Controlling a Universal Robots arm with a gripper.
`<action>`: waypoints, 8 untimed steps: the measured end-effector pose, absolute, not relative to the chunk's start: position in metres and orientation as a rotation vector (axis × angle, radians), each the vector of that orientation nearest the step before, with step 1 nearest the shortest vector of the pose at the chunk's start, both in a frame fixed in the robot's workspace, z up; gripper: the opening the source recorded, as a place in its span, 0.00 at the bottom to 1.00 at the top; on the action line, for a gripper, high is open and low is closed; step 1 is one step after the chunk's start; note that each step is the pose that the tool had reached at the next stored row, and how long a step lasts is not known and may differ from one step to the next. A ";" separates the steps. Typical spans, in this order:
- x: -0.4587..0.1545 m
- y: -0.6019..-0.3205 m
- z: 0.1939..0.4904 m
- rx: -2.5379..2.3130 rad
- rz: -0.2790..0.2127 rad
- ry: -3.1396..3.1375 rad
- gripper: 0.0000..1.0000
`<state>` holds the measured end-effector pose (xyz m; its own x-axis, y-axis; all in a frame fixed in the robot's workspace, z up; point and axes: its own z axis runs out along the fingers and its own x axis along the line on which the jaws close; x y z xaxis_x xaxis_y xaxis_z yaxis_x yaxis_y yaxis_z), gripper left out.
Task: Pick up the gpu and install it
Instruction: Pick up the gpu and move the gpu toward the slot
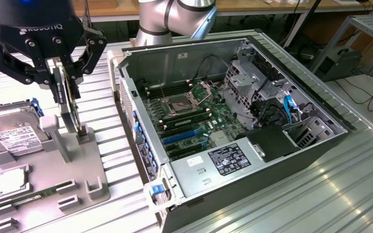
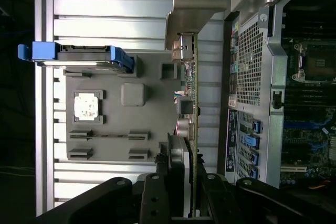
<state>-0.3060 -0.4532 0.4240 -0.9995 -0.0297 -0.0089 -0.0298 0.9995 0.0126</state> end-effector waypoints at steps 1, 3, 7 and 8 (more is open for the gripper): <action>-0.306 -0.453 0.424 -0.047 0.020 3.133 0.28; -0.305 -0.453 0.424 -0.047 0.019 3.133 0.28; -0.300 -0.453 0.424 -0.047 0.019 3.133 0.28; -0.299 -0.453 0.424 -0.047 0.019 3.133 0.28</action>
